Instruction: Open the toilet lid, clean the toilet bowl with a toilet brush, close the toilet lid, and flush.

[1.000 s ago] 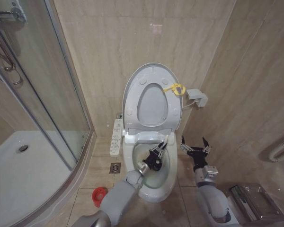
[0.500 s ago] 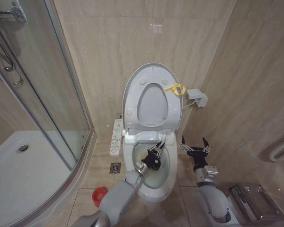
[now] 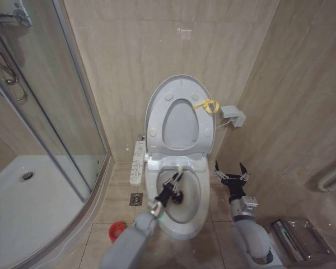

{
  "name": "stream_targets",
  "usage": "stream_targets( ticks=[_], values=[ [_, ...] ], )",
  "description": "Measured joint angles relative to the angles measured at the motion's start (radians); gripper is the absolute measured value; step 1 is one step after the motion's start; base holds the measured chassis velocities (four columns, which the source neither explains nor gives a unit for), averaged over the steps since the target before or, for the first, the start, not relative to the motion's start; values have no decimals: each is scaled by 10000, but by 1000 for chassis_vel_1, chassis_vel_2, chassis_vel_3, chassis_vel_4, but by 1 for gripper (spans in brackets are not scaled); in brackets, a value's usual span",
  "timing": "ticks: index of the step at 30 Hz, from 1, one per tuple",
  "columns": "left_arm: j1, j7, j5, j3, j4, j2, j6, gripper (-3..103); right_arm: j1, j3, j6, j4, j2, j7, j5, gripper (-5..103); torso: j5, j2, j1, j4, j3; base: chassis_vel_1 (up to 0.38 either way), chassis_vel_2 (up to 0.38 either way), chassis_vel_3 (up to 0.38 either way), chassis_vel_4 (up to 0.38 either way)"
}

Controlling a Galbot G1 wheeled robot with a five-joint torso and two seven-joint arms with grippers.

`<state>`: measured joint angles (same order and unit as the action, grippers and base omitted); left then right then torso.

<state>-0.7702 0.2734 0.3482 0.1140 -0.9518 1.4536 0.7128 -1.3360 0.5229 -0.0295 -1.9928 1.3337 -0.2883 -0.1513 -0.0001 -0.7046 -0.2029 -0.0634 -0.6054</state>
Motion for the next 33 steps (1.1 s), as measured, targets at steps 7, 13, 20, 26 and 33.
stream_targets(
  ticks=[7, 13, 20, 26, 33],
  values=[
    [-735, 13, 0, -368, -639, -577, 121, 15, 0, 1, 0, 0, 0, 0, 0, 100, -1, 0, 0, -9, 0, 0, 0, 0, 0],
    [-1179, 22, -96, -511, -1065, -859, 121, 15, 0, 1, 0, 0, 0, -1, 0, 100, 0, 0, 0, -8, 1, 0, 0, 0, 0],
    [-1912, 20, -295, -809, -1712, -1231, 111, 15, 0, 1, 0, 0, 0, 0, 0, 100, 0, 0, 0, -7, 0, 0, 0, 0, 0],
    [-2468, 91, -403, -1034, -2123, -1464, 151, 15, 0, 1, 0, 0, 0, 0, 0, 100, 0, 0, 0, -5, 0, 0, 0, 0, 0],
    [-2018, 135, -372, -1051, -1970, -1277, 259, 15, 0, 1, 0, 0, 0, -1, 0, 100, 2, 1, 0, -9, 0, 0, 0, 0, 0]
  ],
)
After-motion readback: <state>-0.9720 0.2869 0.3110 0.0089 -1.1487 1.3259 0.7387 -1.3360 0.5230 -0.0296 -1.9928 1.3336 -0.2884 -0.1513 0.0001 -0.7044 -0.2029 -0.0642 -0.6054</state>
